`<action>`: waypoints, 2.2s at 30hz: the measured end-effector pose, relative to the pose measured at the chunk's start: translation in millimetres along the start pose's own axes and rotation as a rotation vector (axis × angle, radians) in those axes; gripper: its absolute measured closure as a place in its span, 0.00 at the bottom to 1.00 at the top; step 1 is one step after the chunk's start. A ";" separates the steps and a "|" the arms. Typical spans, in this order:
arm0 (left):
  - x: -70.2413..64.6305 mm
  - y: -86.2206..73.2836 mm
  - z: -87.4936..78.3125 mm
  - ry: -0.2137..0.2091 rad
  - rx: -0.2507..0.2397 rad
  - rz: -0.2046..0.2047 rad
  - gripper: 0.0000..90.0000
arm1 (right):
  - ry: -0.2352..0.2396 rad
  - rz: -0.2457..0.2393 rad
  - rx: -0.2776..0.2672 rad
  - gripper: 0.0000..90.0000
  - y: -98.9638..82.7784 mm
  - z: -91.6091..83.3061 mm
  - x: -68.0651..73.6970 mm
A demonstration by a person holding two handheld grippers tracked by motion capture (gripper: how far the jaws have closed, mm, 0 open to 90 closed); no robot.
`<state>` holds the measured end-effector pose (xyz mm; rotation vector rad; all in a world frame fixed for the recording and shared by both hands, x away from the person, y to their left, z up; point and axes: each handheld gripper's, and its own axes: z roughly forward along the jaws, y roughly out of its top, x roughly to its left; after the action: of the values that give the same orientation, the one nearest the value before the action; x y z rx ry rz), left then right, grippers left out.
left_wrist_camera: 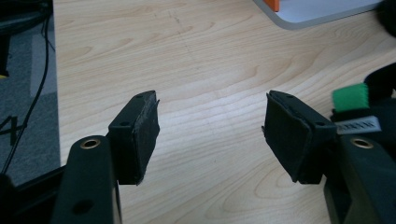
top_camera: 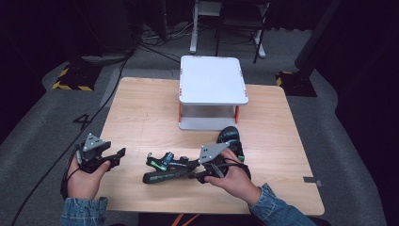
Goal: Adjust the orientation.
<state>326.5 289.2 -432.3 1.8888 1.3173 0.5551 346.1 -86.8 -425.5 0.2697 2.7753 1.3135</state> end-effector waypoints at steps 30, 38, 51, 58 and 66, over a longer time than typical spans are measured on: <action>-4.5 10.4 15.6 -0.032 0.007 0.017 0.40 | -0.045 0.080 0.134 0.49 -17.5 -5.9 0.9; -4.1 -0.6 7.5 -0.011 0.015 0.004 0.40 | -0.022 0.124 -0.012 0.45 6.7 10.3 11.5; 4.5 -18.8 -10.4 0.030 0.014 -0.028 0.40 | -0.041 0.097 0.004 0.70 12.6 52.0 15.4; 3.0 -14.0 -6.2 0.020 0.011 -0.021 0.40 | -0.076 0.050 -0.026 0.73 17.0 30.6 12.7; -3.4 0.8 11.0 -0.020 0.014 0.009 0.40 | -0.132 0.088 -0.107 0.73 14.2 -22.1 -5.1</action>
<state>333.4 282.3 -438.3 1.9080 1.3035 0.5316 350.2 -95.7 -400.6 0.4595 2.6027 1.4025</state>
